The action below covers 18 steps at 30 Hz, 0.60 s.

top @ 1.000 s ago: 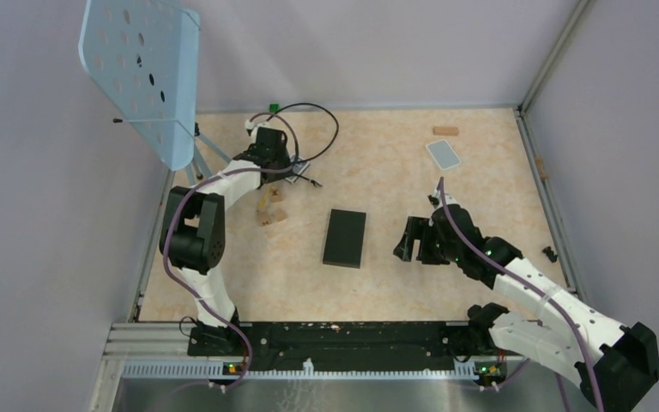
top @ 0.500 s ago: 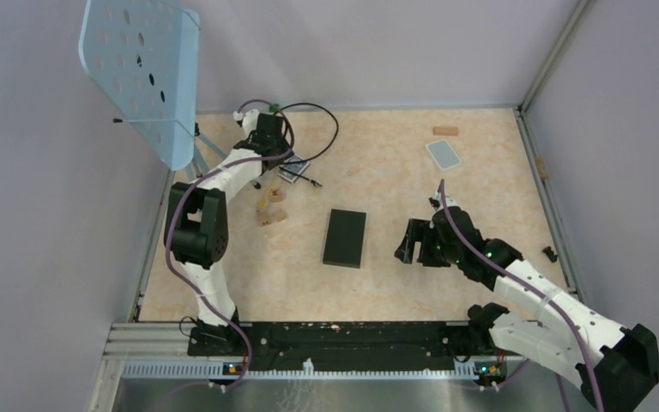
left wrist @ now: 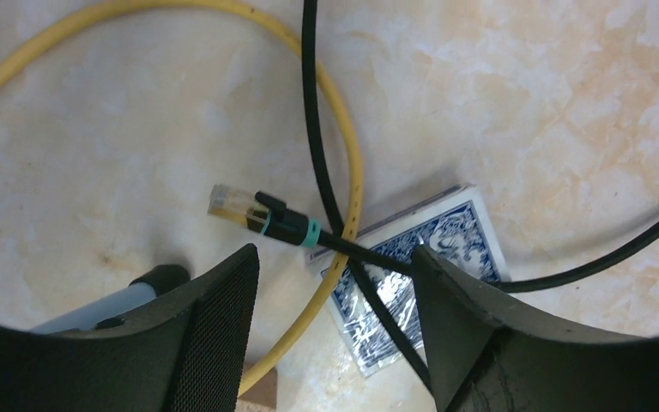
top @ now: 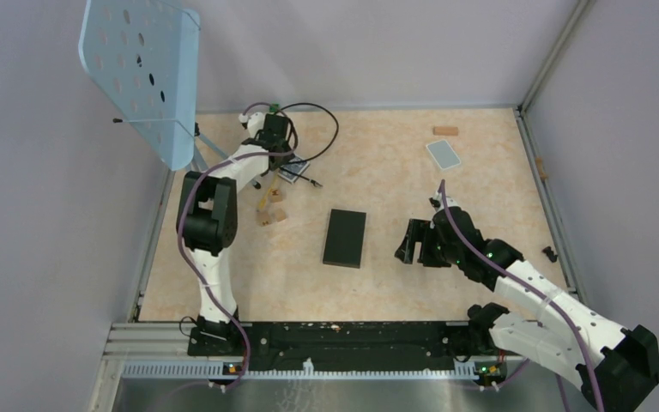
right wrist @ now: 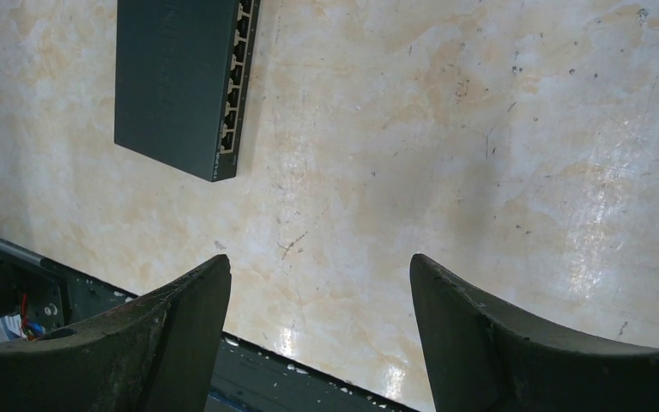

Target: Insert the plug into the switch port

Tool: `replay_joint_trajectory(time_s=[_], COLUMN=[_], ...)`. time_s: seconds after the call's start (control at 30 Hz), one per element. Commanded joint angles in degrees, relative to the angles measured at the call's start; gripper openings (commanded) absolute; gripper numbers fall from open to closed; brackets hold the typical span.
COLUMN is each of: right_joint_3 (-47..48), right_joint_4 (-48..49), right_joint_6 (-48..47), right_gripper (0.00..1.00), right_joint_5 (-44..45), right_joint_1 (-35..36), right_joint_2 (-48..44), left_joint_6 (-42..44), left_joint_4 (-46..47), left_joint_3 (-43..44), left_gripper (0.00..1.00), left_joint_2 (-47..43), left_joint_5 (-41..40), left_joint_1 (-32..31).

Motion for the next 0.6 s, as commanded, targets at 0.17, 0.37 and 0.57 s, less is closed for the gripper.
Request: replay_joint_trajectory(time_s=[0.17,0.37,0.57], right_joint_3=[0.3,0.6,0.6], right_joint_4=[-0.1,0.0,-0.1], right_joint_6=[0.2,0.0,-0.2], right_gripper=[0.75,0.75,0.75], right_joint_5=[0.5,0.4,0.3], right_joint_1=[-0.2,-0.2,-0.2], right_joint_2=[-1.0,-0.2,-0.1], left_joint_6=[3.2,3.1,6.0], left_joint_4=[0.9,1.0,1.3], left_joint_3=[6.8,6.6,7.7], left_gripper=[0.71,0.69,0.39], left_joint_2=[4.0,5.3,6.4], left_joint_5=[-3.1,-2.6,-1.9], left_joint_1=[1.0,1.4,1.6])
